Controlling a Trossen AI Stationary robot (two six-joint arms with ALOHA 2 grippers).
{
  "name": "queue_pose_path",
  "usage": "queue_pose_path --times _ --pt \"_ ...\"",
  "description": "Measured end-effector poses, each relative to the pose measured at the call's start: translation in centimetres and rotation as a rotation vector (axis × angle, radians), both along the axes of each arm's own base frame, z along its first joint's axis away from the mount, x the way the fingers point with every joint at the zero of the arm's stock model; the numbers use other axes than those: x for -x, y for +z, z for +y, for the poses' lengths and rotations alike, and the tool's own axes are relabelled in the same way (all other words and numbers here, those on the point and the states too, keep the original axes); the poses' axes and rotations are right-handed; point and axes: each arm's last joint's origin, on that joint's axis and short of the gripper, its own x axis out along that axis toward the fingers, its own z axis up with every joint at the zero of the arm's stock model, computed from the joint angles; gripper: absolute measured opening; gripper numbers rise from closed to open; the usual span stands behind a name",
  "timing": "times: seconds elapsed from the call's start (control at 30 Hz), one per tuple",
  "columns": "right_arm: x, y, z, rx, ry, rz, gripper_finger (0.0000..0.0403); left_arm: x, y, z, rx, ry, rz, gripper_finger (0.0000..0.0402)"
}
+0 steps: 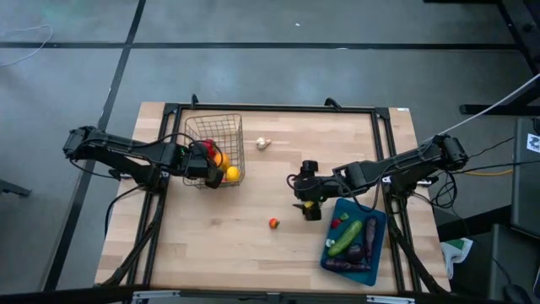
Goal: Sort produce into baskets
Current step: Put the orange persimmon into the wire basket, then put the orange peach into the wire basket
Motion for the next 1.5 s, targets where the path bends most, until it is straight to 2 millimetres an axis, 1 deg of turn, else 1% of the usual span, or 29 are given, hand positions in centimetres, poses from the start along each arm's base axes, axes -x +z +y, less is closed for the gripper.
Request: queue_pose_path --times 0.13,0.27,0.47,0.73,1.1,1.5 --pt "-0.3 -0.2 0.1 -0.055 -0.038 -0.011 0.0388 0.0 0.0 0.0 0.001 0.001 0.0 0.0375" --pt "-1.0 -1.2 0.5 -0.135 -0.033 0.016 0.0388 0.0 0.0 0.0 0.001 0.001 -0.005 0.0374" --pt "-2.9 -4.0 1.2 -0.192 -0.027 0.062 0.0388 0.0 0.0 0.0 0.001 0.001 -0.005 0.0373" --pt "-5.4 -7.3 2.3 -0.305 0.063 0.061 0.0388 -0.1 0.0 0.0 -0.006 -0.03 0.003 0.037" --pt "-7.2 -10.8 2.9 -0.322 0.087 0.054 0.0388 -0.1 0.0 0.0 -0.006 -0.03 0.002 0.037" --pt "-7.9 -14.2 3.2 -0.319 0.09 0.108 0.0388 -0.1 0.0 0.0 -0.006 -0.029 0.002 0.037"
